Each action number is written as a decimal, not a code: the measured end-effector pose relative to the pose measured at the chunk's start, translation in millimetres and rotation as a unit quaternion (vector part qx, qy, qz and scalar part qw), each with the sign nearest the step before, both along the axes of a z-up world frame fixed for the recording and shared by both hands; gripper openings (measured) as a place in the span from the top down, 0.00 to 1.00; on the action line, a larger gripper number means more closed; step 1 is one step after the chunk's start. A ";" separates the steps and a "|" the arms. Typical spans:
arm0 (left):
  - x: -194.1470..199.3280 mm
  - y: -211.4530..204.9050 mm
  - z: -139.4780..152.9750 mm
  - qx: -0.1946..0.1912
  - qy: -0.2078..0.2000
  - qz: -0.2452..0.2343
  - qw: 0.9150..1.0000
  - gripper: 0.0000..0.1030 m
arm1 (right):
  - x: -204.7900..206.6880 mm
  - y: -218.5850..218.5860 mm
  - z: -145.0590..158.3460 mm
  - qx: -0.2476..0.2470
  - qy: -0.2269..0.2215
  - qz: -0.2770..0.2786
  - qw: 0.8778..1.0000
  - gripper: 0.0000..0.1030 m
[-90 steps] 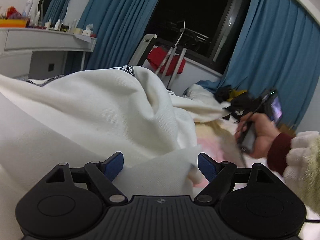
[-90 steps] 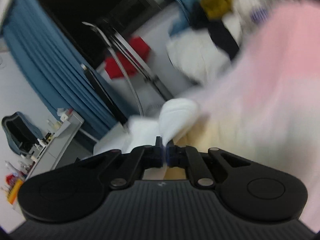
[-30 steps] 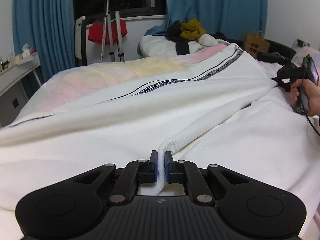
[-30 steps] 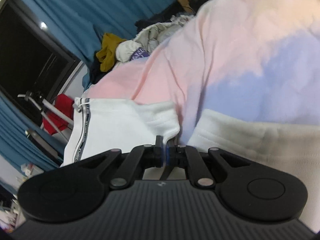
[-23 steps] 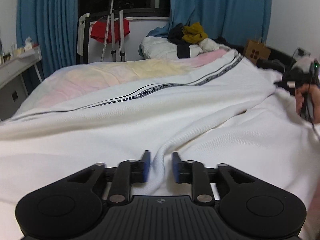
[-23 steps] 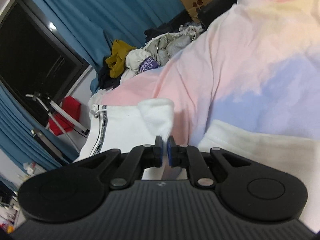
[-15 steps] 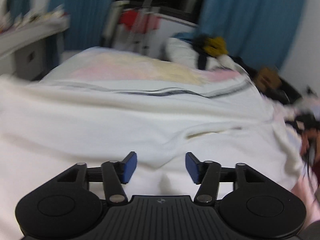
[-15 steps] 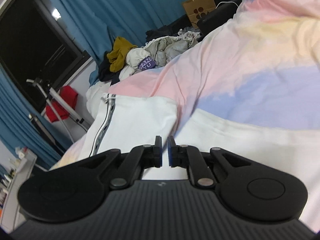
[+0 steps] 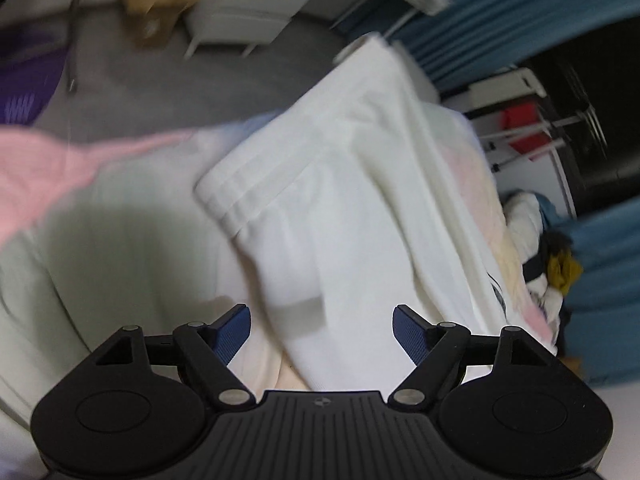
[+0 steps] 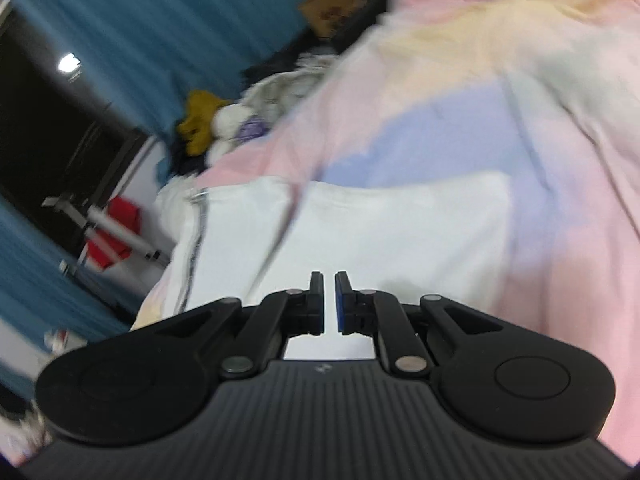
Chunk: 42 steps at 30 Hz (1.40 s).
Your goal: Fold clothes
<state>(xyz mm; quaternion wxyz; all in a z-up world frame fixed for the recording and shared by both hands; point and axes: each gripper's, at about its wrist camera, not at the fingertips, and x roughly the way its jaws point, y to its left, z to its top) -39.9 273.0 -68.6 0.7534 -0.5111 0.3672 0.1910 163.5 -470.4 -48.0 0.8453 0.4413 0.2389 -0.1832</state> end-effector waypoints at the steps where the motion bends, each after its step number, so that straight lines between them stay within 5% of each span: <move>1: 4.1 1.2 -5.9 -0.011 0.004 0.005 1.000 0.24 | -5.0 -4.8 -4.3 0.011 0.006 -0.015 1.000 0.91; 7: 26.4 5.1 -27.5 -0.053 0.004 0.024 0.998 0.36 | -26.4 -40.5 -31.4 0.081 0.019 -0.103 0.991 0.82; 12: 29.8 -4.3 -29.5 -0.041 -0.022 0.043 0.998 0.45 | -36.5 -59.2 -44.8 0.102 0.018 -0.153 0.983 0.40; 16: 25.4 -6.1 -32.0 -0.043 -0.052 0.059 0.996 0.58 | -28.5 -68.1 -57.4 0.110 0.003 -0.140 0.984 0.35; 19: 26.5 -13.2 -33.4 -0.044 -0.080 0.075 0.993 0.70 | -6.1 -72.2 -72.2 0.112 0.007 -0.095 0.989 0.37; 22: 26.7 -16.0 -31.2 -0.033 -0.106 0.084 0.990 0.84 | 9.5 -72.6 -85.5 0.108 0.025 -0.078 0.991 0.50; 24: 29.1 -18.1 -27.9 -0.018 -0.118 0.084 0.989 0.87 | 8.7 -68.9 -75.1 0.092 0.009 -0.081 0.992 0.82; 26: 25.0 -19.7 -22.2 -0.006 -0.134 0.085 0.987 0.91 | 7.3 -64.9 -63.3 0.074 -0.010 -0.084 0.994 0.93; 38: -11.5 -20.9 23.7 0.047 -0.214 0.086 0.972 0.98 | -1.2 -41.0 7.8 -0.035 -0.121 -0.100 0.987 0.95; 42: 13.0 -0.4 40.6 0.031 -0.215 0.086 0.972 0.98 | 48.4 -16.5 48.0 -0.081 -0.137 -0.072 0.985 0.95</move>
